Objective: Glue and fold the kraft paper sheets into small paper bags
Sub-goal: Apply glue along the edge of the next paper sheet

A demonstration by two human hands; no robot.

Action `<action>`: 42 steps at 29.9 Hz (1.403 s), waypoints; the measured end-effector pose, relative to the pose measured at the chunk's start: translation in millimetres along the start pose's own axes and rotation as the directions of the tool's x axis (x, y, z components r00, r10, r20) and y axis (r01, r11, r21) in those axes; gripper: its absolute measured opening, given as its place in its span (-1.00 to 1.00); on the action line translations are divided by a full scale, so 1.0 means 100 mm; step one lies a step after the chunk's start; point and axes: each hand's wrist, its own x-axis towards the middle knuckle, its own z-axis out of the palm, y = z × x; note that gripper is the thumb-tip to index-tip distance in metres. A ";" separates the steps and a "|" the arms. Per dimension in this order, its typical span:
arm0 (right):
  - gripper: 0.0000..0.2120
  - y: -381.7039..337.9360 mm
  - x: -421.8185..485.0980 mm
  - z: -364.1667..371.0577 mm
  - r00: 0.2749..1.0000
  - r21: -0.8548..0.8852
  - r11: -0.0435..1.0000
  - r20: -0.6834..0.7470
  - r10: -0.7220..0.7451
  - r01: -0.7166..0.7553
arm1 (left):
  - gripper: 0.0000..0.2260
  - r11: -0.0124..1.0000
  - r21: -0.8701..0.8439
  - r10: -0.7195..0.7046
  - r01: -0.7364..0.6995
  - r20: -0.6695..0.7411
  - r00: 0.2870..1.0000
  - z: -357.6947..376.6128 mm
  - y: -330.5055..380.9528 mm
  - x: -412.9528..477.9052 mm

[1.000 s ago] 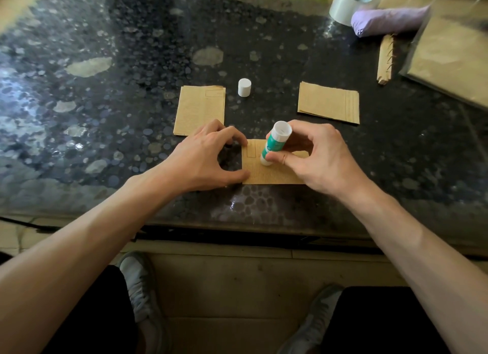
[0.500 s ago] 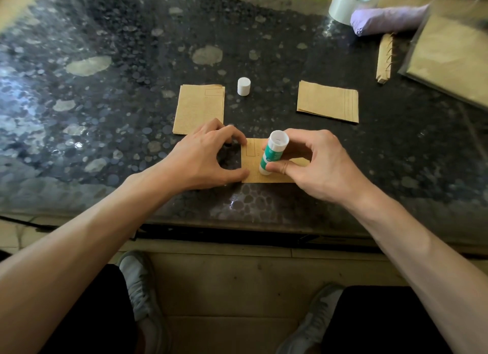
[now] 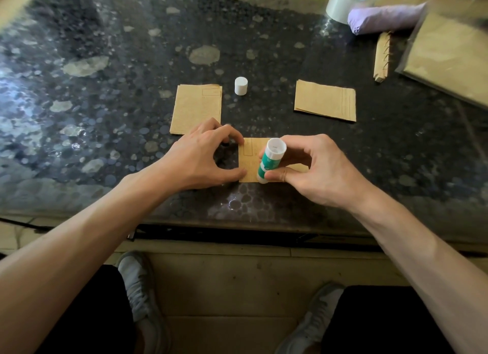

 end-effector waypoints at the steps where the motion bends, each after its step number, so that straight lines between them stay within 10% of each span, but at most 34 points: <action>1: -0.70 0.00 -0.01 0.00 1.000 -0.002 1.000 -0.001 -0.002 0.002 | -0.42 1.000 -0.002 0.001 -0.001 -0.002 1.000 0.00 0.00 0.00; 15: -0.80 0.06 -0.04 -0.04 0.960 0.409 0.912 -0.257 0.112 0.003 | -0.36 1.000 -0.028 -0.005 0.005 0.009 1.000 0.00 -0.01 0.02; 25: -0.70 0.13 0.17 0.09 0.966 0.026 0.999 -0.256 0.030 -0.024 | -0.42 1.000 -0.027 -0.013 0.013 0.013 1.000 -0.01 0.01 0.01; 42: -0.67 0.12 0.14 0.04 0.981 -0.044 0.998 -0.189 0.030 -0.039 | -0.42 1.000 -0.029 -0.008 0.009 0.015 1.000 -0.01 0.00 0.01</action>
